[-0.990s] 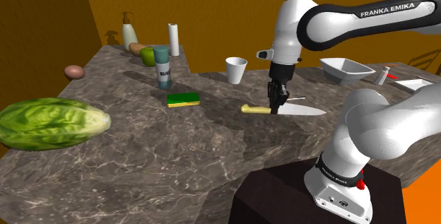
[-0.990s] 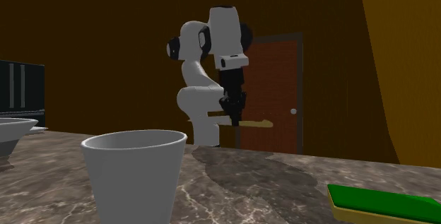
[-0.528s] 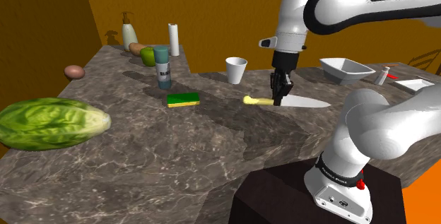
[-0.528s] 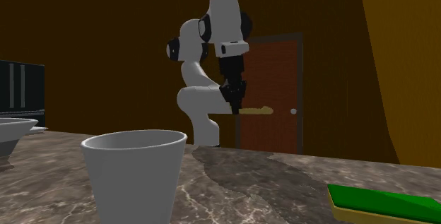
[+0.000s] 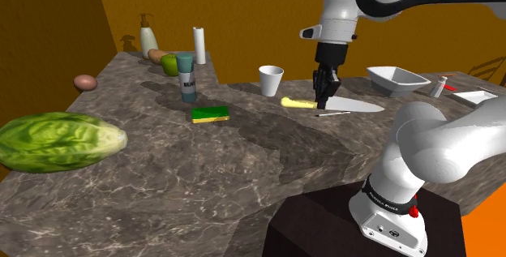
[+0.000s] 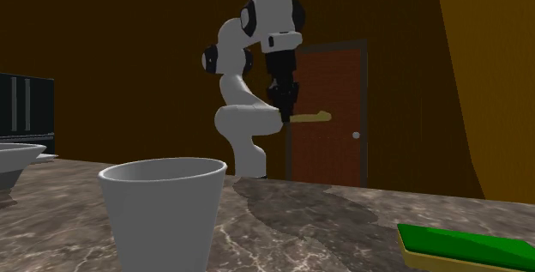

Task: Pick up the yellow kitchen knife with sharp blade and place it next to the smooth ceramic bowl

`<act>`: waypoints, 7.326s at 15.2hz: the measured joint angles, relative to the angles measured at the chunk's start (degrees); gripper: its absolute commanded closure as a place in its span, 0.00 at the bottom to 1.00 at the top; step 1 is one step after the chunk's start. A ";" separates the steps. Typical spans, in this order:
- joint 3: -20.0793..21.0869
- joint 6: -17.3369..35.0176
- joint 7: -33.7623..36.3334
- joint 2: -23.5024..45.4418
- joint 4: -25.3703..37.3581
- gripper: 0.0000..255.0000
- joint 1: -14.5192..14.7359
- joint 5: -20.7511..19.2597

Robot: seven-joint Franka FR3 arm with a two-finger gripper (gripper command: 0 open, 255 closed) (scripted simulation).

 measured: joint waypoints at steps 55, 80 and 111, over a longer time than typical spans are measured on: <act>-90.31 8.76 -58.34 36.62 38.79 1.00 29.25 -19.18; -48.56 52.78 -39.82 31.57 8.13 0.00 -23.45 -48.24; -47.19 48.88 -41.39 29.42 10.78 1.00 -23.48 -47.23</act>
